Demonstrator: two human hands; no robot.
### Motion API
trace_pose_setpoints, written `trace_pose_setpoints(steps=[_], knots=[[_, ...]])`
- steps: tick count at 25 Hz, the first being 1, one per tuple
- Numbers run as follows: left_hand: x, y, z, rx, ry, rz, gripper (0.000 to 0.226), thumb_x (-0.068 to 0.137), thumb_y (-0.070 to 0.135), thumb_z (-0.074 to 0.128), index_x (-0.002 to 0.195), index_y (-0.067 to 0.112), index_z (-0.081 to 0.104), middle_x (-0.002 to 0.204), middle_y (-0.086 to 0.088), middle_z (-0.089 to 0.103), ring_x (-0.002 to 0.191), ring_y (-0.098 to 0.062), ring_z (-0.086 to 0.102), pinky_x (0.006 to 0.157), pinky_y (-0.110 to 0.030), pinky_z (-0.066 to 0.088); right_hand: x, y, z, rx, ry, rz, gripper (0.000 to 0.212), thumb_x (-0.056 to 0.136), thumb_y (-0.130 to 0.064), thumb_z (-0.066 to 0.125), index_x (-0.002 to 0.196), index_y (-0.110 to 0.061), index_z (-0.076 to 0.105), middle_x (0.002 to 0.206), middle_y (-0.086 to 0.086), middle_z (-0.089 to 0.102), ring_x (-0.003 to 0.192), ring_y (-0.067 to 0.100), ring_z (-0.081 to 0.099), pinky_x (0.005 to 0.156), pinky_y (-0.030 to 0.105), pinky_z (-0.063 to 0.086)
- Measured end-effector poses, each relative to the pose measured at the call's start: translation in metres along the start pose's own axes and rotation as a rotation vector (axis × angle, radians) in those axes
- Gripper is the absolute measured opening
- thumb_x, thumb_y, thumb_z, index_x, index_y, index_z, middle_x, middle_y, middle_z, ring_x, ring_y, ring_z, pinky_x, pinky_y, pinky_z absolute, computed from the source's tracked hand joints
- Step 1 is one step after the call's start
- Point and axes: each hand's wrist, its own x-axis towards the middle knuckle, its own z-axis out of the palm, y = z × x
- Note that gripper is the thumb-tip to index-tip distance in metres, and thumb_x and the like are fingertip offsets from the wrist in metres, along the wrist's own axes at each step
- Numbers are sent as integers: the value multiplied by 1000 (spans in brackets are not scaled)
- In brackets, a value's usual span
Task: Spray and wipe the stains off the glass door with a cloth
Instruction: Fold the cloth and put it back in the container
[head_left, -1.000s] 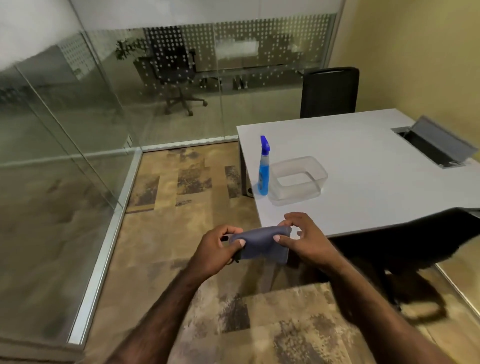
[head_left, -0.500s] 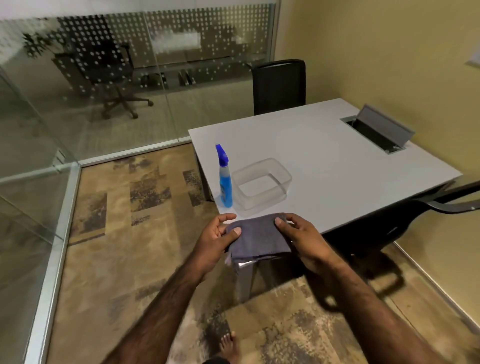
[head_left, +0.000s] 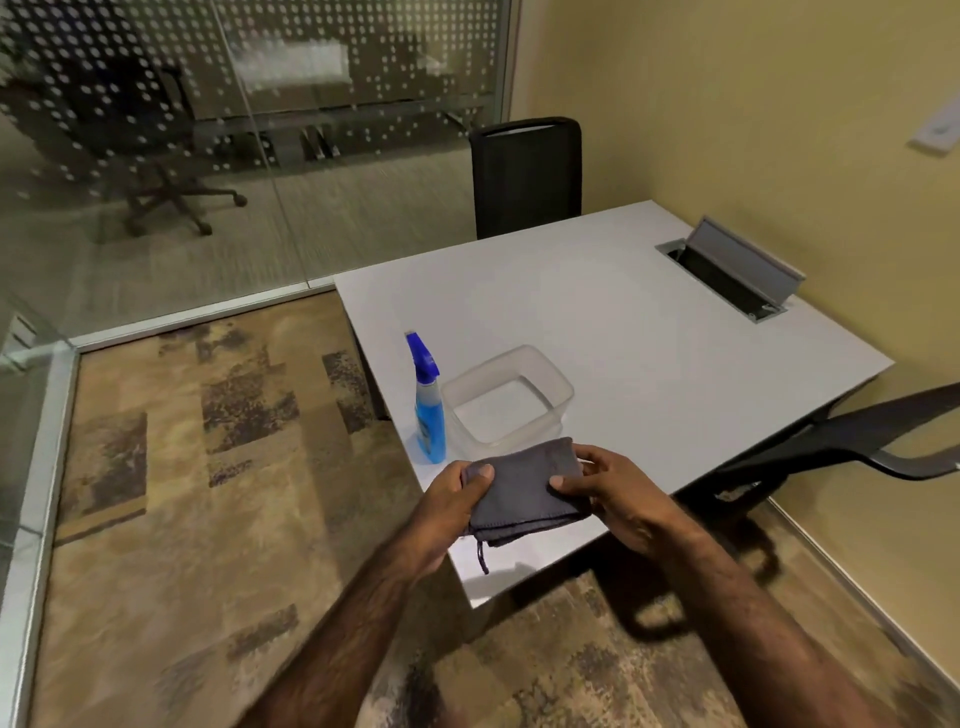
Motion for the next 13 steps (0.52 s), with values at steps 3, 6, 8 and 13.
trace_pose_setpoints(steps=[3, 6, 8, 13], knots=[[24, 12, 6, 83, 1, 72, 16, 103, 25, 68, 118, 21, 64, 117, -3, 75, 105, -16, 72, 82, -21, 60, 15, -7, -15, -106, 120, 3, 51, 88, 5, 83, 134, -11, 69, 121, 26, 78, 108, 39, 78, 81, 36, 63], [48, 17, 10, 142, -35, 101, 25, 100, 20, 73, 124, 26, 65, 120, 1, 77, 113, -16, 73, 97, -30, 62, 31, -12, -27, -156, 197, 0, 40, 89, 1, 83, 126, -9, 71, 112, 22, 81, 91, 28, 78, 71, 33, 61], [69, 17, 13, 167, -28, 111, 28, 97, 17, 76, 120, 31, 68, 119, 2, 79, 115, -17, 74, 103, -39, 61, 49, -19, -35, -160, 234, -7, 35, 88, 0, 85, 120, -4, 73, 108, 22, 83, 89, 28, 77, 78, 38, 62], [114, 35, 28, 153, 41, 97, 34, 91, 4, 79, 114, 28, 70, 114, -3, 80, 110, -22, 75, 94, -34, 63, 103, -50, -57, -211, 195, -62, 34, 86, -3, 87, 117, -13, 76, 90, 6, 84, 82, 21, 80, 69, 29, 59]])
